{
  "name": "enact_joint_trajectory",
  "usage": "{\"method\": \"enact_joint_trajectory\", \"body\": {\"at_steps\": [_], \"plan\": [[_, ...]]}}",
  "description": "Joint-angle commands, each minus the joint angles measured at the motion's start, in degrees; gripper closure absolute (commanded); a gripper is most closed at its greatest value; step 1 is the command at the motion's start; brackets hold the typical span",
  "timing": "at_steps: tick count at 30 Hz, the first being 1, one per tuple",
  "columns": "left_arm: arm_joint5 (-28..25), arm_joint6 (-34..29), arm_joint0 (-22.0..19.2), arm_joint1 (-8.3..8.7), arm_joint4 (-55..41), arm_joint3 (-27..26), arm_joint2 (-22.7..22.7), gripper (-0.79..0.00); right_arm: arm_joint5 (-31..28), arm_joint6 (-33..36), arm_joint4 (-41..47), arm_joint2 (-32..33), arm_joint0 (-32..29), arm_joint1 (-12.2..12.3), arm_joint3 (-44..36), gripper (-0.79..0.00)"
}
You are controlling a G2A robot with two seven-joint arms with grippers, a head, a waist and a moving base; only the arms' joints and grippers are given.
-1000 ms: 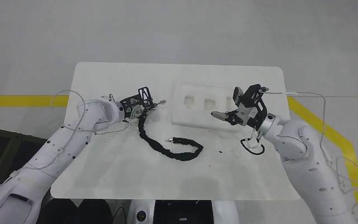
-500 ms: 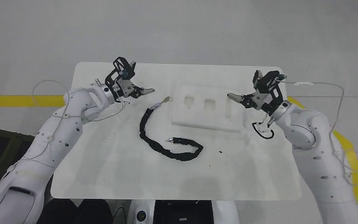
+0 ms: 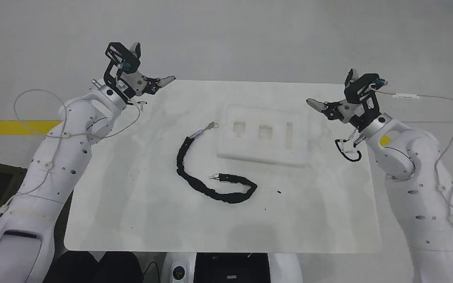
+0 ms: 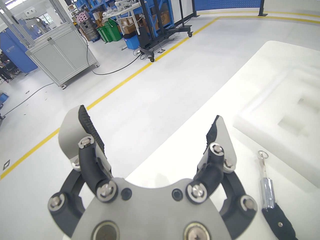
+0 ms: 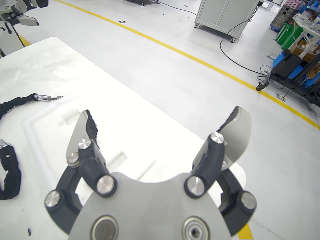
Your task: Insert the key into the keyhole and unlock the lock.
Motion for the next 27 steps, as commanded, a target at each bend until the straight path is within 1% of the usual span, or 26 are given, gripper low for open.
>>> {"method": "enact_joint_trajectory", "body": {"at_steps": [1, 5, 27], "plan": [[-0.46, -1.09, -0.02, 0.01, 0.43, 0.08, -0.43, -0.785, -0.31, 0.28, -0.15, 0.36, 0.36, 0.08, -0.27, -0.785], [-3.30, -0.35, 0.14, 0.17, 3.07, -0.18, -1.00, -0.785, -0.51, 0.78, -0.06, 0.91, 0.60, 0.19, -0.64, -0.785], [-3.30, -0.35, 0.14, 0.17, 3.07, -0.18, -1.00, -0.784, -0.51, 0.78, -0.06, 0.91, 0.60, 0.19, -0.64, -0.785]]}}
